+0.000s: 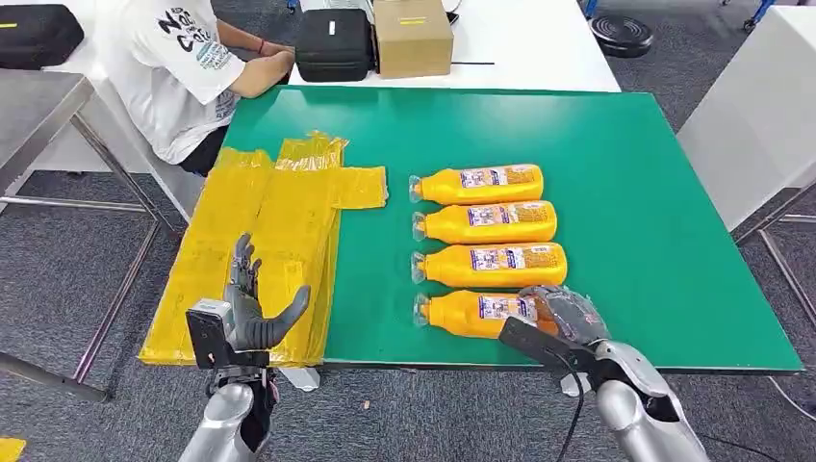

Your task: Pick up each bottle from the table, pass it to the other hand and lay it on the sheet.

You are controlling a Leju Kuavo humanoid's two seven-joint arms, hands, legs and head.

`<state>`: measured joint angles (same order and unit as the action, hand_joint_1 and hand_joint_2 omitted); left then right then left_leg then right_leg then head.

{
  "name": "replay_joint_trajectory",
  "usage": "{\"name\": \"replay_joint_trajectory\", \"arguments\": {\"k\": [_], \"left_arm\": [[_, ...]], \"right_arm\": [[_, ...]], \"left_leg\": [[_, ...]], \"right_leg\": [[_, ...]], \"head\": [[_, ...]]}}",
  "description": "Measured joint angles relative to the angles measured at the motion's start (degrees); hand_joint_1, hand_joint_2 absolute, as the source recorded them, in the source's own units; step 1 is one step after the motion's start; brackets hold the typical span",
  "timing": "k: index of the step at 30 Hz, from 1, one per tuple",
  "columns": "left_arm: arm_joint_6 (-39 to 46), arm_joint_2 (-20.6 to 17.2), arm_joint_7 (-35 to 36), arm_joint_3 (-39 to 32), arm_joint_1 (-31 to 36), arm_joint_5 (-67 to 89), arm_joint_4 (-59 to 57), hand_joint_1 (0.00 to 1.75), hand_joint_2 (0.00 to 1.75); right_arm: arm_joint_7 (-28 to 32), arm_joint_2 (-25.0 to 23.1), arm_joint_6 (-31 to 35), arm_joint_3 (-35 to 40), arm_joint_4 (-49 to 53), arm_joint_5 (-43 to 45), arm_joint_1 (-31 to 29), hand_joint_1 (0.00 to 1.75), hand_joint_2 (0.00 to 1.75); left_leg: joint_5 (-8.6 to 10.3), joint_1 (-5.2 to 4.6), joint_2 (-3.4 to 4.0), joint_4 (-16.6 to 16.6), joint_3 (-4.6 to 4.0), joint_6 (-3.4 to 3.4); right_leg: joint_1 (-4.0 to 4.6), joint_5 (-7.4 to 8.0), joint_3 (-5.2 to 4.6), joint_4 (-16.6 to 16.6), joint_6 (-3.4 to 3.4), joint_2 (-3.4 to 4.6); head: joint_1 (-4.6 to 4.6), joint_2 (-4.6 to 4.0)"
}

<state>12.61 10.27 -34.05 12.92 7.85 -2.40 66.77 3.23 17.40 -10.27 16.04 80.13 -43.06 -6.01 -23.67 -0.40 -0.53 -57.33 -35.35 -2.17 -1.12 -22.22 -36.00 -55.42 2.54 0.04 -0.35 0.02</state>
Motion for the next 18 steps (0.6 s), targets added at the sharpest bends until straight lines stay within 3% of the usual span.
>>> {"name": "replay_joint_trajectory", "arguments": {"k": [5,8,9,11,12,18], "left_arm": [[-0.02,0.00,0.00,-0.31,-0.01,0.00,-0.26,0.00,1.75],[-0.04,0.00,0.00,-0.50,-0.02,0.00,-0.28,0.00,1.75],[-0.09,0.00,0.00,-0.55,-0.04,0.00,-0.28,0.00,1.75],[-0.09,-0.02,0.00,-0.63,-0.08,0.00,-0.28,0.00,1.75],[-0.11,-0.04,0.00,-0.66,-0.10,0.00,-0.28,0.00,1.75],[-0.26,-0.20,0.13,-0.68,-0.22,-0.09,-0.28,0.00,1.75]], "right_arm": [[0.02,0.13,-0.15,0.11,-0.26,0.09,-0.22,1.55,1.75],[0.02,0.13,-0.20,0.13,-0.44,0.17,-0.33,1.36,1.75],[0.04,0.13,-0.26,0.13,-0.46,0.20,-0.37,0.65,1.75],[0.04,0.13,-0.42,0.13,-0.50,0.35,-0.46,0.58,1.75],[0.04,0.15,-0.63,0.13,-0.57,0.39,-0.58,0.30,1.75],[0.09,0.44,-1.49,0.59,-1.60,0.50,-1.04,0.23,1.75]], "left_leg": [[0.00,0.00,0.00,0.00,0.04,0.00],[0.00,0.00,0.00,0.00,0.05,0.00],[0.00,0.00,0.00,0.00,0.06,0.00],[0.00,0.00,0.00,0.00,0.07,0.00],[0.00,0.00,0.00,0.00,0.07,0.00],[0.00,0.00,-0.02,0.00,0.08,0.00]], "right_leg": [[0.00,0.00,0.04,0.00,0.00,0.00],[0.00,0.00,0.06,0.00,0.00,0.00],[0.00,0.00,0.07,0.00,0.00,0.00],[0.00,0.00,0.08,0.00,0.00,0.00],[0.00,0.00,0.09,0.00,0.00,0.00],[-0.01,0.00,0.10,0.00,0.00,-0.01]], "head": [[0.00,0.00],[0.00,0.00],[0.00,0.00],[0.00,0.00],[0.00,0.00],[-0.02,0.00]]}}
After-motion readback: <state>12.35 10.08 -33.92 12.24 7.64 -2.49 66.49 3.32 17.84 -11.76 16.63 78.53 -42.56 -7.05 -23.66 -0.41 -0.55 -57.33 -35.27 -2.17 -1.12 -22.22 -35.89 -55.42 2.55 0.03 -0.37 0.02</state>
